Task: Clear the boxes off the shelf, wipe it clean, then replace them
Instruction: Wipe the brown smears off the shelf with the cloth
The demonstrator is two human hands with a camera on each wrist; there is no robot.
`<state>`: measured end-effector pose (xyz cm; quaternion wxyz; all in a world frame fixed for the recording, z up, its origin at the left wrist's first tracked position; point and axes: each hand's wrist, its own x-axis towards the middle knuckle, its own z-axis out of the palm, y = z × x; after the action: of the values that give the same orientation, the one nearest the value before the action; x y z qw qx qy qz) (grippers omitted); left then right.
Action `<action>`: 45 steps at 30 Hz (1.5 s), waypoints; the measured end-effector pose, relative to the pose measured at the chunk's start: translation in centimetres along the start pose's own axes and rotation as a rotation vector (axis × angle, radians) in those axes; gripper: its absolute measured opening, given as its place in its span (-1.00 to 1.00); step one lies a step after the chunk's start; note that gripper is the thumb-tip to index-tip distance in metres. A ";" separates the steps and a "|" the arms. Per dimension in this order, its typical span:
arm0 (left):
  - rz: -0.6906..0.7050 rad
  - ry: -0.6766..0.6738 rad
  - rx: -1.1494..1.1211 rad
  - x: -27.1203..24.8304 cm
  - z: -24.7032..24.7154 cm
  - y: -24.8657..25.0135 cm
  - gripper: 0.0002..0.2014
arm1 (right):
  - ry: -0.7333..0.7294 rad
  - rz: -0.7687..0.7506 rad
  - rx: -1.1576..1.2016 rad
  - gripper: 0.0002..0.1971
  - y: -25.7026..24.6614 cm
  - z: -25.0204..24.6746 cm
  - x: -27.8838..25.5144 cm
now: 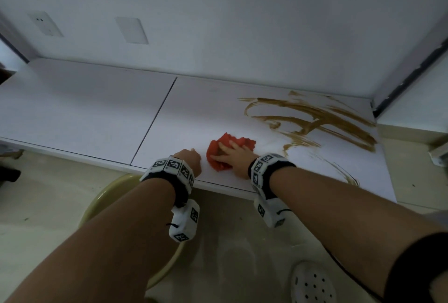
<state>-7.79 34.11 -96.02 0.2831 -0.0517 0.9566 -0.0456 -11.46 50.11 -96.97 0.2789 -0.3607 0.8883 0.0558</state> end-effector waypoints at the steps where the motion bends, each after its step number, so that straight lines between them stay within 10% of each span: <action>1: -0.004 -0.003 -0.005 -0.1 0.0 0.0 -0.56 | 0.008 0.034 0.017 -0.26 0.7 -0.3 0.4; 10: 0.065 -0.017 0.028 0.4 -0.1 -0.1 -0.62 | 0.009 0.333 0.187 -0.18 7.8 1.1 -3.1; 22: -0.014 -0.025 0.016 -0.1 -0.7 0.5 -0.61 | 0.030 0.015 -0.013 -0.29 -0.4 1.0 -1.7; 35: 0.072 -0.057 0.105 -1.6 -1.6 0.3 -0.55 | 0.007 0.346 0.182 -0.21 7.9 1.6 -4.2; 45: 0.025 -0.050 0.089 -3.8 -2.1 1.5 -0.59 | -0.023 0.024 0.013 -0.26 0.1 2.4 -5.3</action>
<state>-5.91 36.18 -92.38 0.3093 -0.0282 0.9469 -0.0834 -7.40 54.13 -96.14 0.2907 -0.3478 0.8895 0.0577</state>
